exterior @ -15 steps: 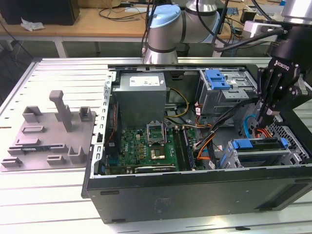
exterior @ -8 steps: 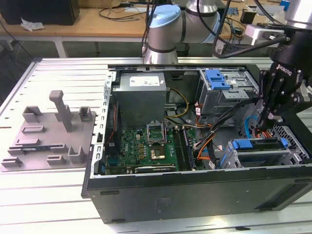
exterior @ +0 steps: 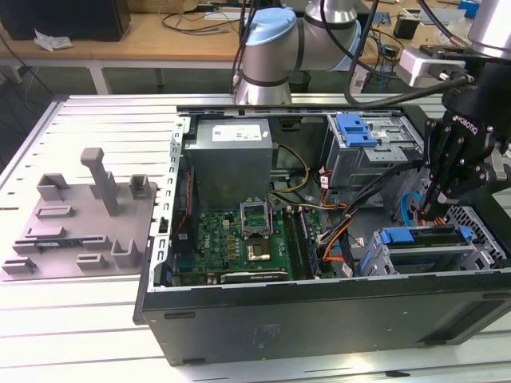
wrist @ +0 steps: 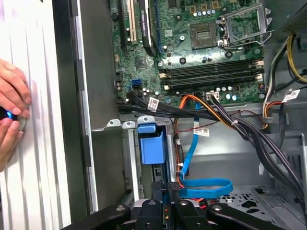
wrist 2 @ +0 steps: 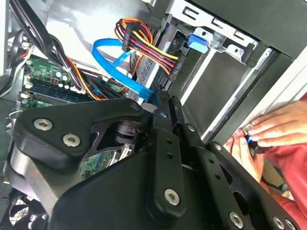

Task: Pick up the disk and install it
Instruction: 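Insert the second disk wire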

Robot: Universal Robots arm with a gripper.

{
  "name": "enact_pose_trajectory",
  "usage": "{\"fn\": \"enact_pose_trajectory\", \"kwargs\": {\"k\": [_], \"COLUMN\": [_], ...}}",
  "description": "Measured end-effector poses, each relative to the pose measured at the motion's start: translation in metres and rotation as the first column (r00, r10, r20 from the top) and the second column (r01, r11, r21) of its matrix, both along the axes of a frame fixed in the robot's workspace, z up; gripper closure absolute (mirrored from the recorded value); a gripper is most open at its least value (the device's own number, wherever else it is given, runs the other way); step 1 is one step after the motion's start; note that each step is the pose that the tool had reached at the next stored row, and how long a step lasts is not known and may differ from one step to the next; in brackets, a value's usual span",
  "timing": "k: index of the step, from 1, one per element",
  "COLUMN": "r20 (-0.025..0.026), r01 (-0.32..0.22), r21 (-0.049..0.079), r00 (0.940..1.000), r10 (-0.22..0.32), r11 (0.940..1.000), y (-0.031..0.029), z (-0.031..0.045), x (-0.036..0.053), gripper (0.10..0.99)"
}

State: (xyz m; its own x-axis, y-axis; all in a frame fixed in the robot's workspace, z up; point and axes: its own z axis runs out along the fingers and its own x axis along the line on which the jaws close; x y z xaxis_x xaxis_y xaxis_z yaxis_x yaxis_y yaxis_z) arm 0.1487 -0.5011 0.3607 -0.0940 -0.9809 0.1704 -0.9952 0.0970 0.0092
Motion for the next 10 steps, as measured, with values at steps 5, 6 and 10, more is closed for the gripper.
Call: {"fn": "enact_pose_trajectory", "kwargs": {"k": [5, 6, 10], "r20": [0.0187, 0.0224, 0.0353], "r01": [-0.001, -0.001, -0.002], "r21": [0.067, 0.076, 0.103], "r00": [0.9998, 0.9997, 0.9994], "r10": [-0.001, -0.001, -0.002], "r11": [0.9978, 0.9971, 0.9947], "y": [-0.0119, -0.014, -0.0217], "z": [-0.0004, -0.0004, -0.0009], "x": [-0.0017, -0.0018, -0.0033], "gripper": [0.925, 0.925, 0.925]}}
